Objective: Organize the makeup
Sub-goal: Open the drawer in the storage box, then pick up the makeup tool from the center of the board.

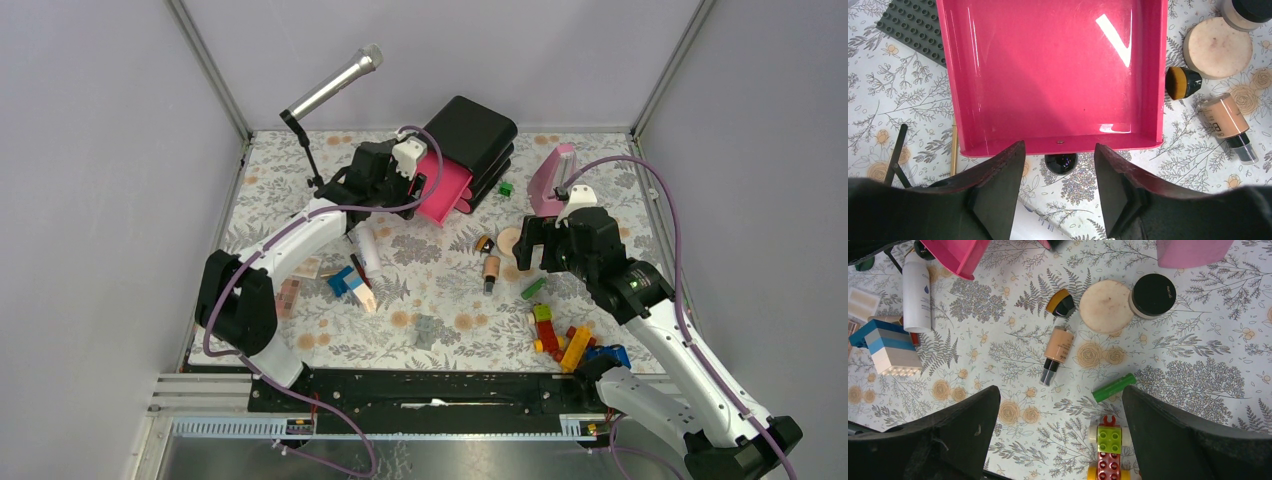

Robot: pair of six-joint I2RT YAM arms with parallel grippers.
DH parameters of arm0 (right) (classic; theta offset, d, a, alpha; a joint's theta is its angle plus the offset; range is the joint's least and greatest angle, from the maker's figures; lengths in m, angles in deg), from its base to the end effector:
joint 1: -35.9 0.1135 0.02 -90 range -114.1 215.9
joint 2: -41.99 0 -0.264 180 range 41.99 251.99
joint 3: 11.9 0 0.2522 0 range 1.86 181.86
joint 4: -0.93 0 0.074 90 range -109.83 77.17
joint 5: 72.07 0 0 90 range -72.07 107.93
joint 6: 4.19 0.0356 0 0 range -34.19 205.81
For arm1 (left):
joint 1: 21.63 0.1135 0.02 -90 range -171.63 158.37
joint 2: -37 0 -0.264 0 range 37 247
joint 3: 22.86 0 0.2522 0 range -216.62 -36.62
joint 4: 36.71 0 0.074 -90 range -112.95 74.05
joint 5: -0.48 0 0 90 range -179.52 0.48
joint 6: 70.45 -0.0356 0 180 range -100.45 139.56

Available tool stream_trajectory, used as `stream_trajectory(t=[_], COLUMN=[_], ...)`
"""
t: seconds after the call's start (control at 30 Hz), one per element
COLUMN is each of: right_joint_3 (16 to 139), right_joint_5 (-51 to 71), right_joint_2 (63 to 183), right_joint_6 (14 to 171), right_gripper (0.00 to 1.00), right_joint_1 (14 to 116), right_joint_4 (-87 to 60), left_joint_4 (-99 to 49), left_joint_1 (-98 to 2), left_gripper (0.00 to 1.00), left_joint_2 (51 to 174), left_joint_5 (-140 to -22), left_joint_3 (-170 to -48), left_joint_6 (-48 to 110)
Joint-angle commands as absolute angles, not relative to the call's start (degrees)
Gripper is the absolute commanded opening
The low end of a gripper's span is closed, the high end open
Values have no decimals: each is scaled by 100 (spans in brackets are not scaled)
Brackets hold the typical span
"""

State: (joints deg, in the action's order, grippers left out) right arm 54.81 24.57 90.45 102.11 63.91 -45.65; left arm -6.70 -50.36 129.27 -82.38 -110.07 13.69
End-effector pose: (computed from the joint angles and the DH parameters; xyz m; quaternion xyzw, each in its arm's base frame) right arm 0.1615 0.0812 0.3382 -0.0579 0.8558 0.1469 0.4927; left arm 0.3233 -0.1823 0.2922 0.2907 0.8370 -0.1454 0.4402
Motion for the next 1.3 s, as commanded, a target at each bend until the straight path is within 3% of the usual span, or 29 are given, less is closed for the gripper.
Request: stream_trajectory(t=[0.0,0.47,0.77,1.27], right_joint_3=[5509,5502,5470,5741], right_joint_5=[2558,2625,2723,3369], right_joint_2=[8998,9177,9378,10335], right_joint_6=[10159,10428,10712,11254], right_gripper=[99,99,99,99], right_joint_1=[6399,6402,6398,6395], right_joint_4=[-4605,-4552,-4403,-4742], left_joint_4=[-898,-591,195,887], left_joint_1=[-5042,-5037,-5037,-4932], left_gripper=[60,73,99,99], left_joint_2=[12589,12092,11357,9838], left_joint_5=[-8258,-8586,-9502,-10345], left_joint_3=[-11182,-11555,-11531,-10199], left_joint_6=[1490,2375,3118,3451])
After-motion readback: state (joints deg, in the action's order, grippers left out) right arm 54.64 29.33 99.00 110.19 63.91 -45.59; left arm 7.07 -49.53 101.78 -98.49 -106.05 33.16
